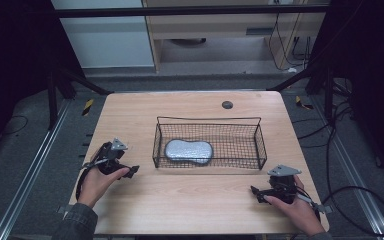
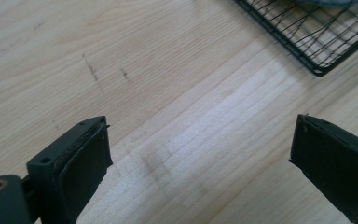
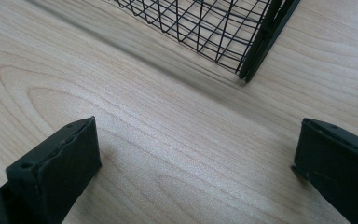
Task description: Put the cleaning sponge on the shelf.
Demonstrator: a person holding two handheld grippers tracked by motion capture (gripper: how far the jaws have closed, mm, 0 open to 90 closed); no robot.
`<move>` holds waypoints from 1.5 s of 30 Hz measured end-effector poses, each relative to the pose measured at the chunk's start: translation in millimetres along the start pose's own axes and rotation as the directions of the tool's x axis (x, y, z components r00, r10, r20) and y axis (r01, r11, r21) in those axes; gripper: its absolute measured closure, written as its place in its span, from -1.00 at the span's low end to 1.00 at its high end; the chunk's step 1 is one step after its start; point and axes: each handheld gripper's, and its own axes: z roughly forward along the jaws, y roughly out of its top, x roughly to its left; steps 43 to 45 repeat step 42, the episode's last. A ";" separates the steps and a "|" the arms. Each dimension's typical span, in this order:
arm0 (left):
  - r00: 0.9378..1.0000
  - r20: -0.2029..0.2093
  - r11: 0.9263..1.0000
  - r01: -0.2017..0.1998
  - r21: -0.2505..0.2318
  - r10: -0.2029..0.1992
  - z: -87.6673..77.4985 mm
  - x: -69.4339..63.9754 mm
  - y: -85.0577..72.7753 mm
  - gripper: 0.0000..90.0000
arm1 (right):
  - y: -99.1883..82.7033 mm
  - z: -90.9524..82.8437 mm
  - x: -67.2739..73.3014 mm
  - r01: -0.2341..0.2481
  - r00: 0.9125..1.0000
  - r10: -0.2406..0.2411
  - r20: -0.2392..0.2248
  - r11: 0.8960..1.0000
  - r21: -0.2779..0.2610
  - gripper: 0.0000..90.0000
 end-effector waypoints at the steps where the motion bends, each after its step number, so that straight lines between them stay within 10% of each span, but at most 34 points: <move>1: 1.000 0.000 1.000 0.003 0.010 -0.003 2.8 1.5 -2.1 -0.91 | 0.0 -0.1 0.1 -0.002 1.000 0.002 0.001 1.000 0.000 -0.99; 11: 0.999 -0.014 0.998 0.051 0.046 -0.051 18.1 11.2 -18.4 -0.91 | -0.2 -0.4 -0.1 0.001 1.000 -0.001 0.001 1.000 0.000 -0.99; 23: 0.991 -0.014 0.990 0.134 -0.035 -0.134 24.5 24.9 -28.7 -0.95 | -0.2 -0.5 -0.2 0.001 1.000 -0.001 0.000 1.000 0.001 -0.99; 35: 0.988 -0.019 0.978 0.146 -0.148 -0.151 30.8 25.4 -36.5 -1.00 | -0.2 -0.5 -0.2 0.001 1.000 -0.001 0.000 1.000 0.000 -0.99; 45: 0.988 -0.019 0.978 0.147 -0.148 -0.151 30.8 25.4 -36.5 -1.00 | -0.2 -0.4 -0.2 0.001 1.000 -0.001 0.000 1.000 0.001 -0.99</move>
